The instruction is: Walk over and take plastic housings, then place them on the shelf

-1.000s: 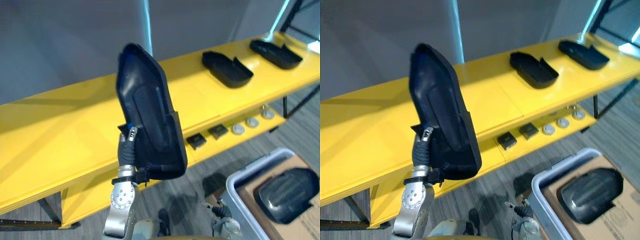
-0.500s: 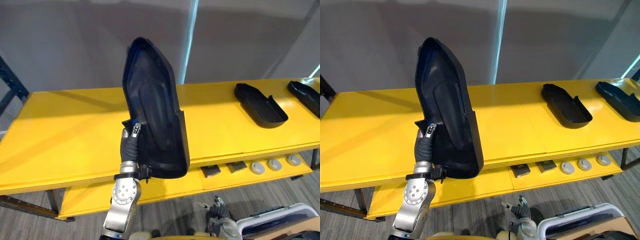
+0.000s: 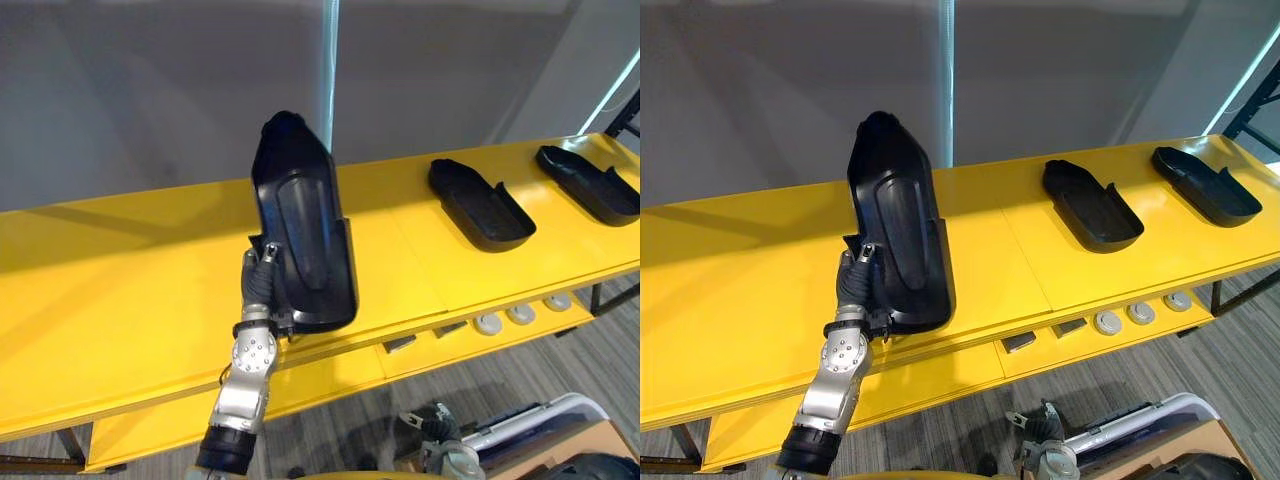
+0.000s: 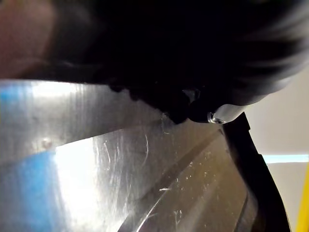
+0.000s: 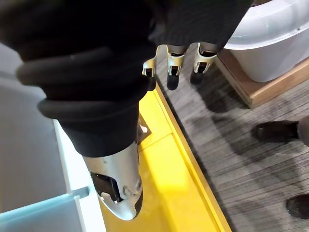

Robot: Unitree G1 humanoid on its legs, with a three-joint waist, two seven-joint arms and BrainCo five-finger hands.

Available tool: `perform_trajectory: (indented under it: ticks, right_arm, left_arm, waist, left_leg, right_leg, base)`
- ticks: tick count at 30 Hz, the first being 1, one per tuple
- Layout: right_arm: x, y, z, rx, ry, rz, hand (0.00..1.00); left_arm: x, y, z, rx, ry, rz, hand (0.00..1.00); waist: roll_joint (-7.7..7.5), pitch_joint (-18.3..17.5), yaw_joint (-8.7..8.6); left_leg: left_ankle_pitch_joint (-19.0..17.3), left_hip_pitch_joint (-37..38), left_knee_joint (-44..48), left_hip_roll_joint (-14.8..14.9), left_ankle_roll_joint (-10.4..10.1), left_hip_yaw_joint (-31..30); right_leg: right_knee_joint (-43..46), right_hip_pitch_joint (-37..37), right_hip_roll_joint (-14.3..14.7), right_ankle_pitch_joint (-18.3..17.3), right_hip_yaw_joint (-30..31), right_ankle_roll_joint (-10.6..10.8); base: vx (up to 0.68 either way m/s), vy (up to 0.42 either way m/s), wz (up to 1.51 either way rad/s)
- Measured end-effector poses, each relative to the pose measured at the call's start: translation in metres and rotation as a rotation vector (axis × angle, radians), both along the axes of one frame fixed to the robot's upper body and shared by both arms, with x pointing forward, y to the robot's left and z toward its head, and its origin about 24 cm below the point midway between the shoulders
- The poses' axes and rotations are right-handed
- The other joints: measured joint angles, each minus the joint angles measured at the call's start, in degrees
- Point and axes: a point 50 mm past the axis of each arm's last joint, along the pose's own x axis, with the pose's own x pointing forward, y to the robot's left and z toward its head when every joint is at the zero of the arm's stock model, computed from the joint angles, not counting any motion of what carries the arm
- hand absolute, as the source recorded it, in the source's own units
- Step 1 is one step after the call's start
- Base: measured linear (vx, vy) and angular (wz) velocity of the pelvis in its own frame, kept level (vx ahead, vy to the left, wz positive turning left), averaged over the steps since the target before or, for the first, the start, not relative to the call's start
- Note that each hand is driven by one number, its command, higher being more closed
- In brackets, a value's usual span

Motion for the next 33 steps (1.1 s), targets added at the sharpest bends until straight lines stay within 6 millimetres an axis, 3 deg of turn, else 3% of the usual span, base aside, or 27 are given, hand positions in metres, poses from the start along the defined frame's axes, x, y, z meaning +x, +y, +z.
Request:
perform_trajectory:
  ticks: [7, 18, 19, 25, 33]
  right_arm:
    - [0.0, -0.007, 0.001, -0.029, 0.004, 0.021, 0.0]
    - [0.001, -0.005, 0.001, -0.026, 0.004, 0.069, 0.0]
    - [0.001, -0.005, 0.001, -0.026, 0.003, 0.07, 0.0]
    - [0.008, -0.005, 0.003, -0.025, -0.015, 0.074, 0.0]
    - [0.019, -0.004, 0.007, -0.026, -0.043, 0.08, 0.0]
  left_arm:
    - [0.02, 0.024, -0.001, 0.037, 0.057, 0.136, 1.0]
    - [0.044, 0.04, 0.003, -0.003, 0.106, 0.202, 1.0]
    - [0.045, 0.041, 0.004, -0.002, 0.108, 0.203, 0.0]
    - [0.054, 0.053, 0.007, -0.03, 0.13, 0.239, 0.0]
    - [0.067, 0.059, 0.021, -0.057, 0.117, 0.249, 0.0]
  waist:
    - [-0.33, 0.27, -0.71]
    - [-1.09, 0.64, -2.3]
    - [-1.11, 0.64, -2.33]
    - [-1.17, 0.71, -3.63]
    - [-1.43, 1.85, -3.74]
  left_leg:
    - [4.15, -0.01, -5.54, -0.33, -1.43, 0.05]
    - [4.57, -0.81, -5.95, -0.23, -1.88, 0.58]
    - [4.58, -0.89, -5.94, -0.23, -1.89, 0.65]
    - [4.8, -1.14, -5.58, -0.31, -1.53, 1.06]
    - [4.82, -0.99, -5.56, -0.45, -1.5, 0.74]
  right_leg:
    - [-2.23, -1.96, 0.2, 2.39, 1.1, -0.1]
    - [-3.29, -2.56, 0.33, 2.61, 1.57, -0.01]
    - [-3.28, -2.65, 0.33, 2.64, 1.6, 0.03]
    - [-3.09, -3.14, 0.33, 3.82, 1.85, -0.31]
    - [-3.1, -2.98, 0.25, 3.84, 1.77, -0.34]
  base:
    - [-0.17, -0.011, -0.05]
    - [-0.04, 0.002, -0.04]
    - [0.04, 0.016, -0.05]
    - [0.07, 0.02, -0.05]
    - [0.01, 0.009, 0.0]
